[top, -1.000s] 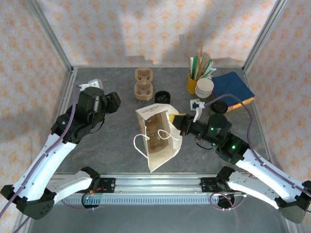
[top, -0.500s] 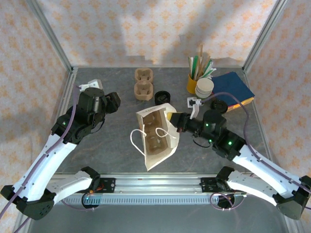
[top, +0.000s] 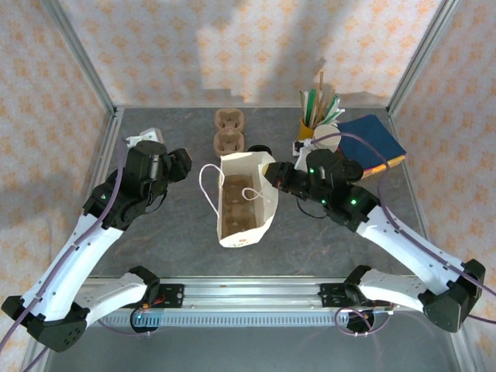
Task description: Pack the takeout coffee
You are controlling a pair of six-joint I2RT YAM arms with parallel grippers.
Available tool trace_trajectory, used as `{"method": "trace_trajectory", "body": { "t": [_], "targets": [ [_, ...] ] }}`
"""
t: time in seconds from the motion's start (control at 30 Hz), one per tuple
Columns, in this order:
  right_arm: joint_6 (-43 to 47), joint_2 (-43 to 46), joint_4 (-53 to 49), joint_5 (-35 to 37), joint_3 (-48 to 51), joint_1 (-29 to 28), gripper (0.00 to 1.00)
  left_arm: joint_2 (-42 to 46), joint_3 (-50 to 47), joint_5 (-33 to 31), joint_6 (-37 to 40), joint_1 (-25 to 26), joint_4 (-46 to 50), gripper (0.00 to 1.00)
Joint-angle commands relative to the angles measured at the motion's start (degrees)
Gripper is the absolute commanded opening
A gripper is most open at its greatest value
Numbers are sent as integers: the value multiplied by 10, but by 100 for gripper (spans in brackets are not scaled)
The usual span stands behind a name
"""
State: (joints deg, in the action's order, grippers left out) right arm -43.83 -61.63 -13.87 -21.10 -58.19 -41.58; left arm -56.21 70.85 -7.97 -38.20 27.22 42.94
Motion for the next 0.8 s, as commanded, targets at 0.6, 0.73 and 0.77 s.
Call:
{"method": "trace_trajectory", "body": {
  "t": [0.6, 0.73, 0.77],
  "targets": [
    [-32, -84, -7, -87, -27, 66, 0, 13, -4, -9, -11, -8, -4, 49],
    [-24, -98, -5, -96, -37, 78, 0, 13, -3, -9, -11, -9, -4, 49],
    [-22, -102, -5, -97, -39, 81, 0, 13, -3, -9, -11, -8, -4, 49]
  ]
}}
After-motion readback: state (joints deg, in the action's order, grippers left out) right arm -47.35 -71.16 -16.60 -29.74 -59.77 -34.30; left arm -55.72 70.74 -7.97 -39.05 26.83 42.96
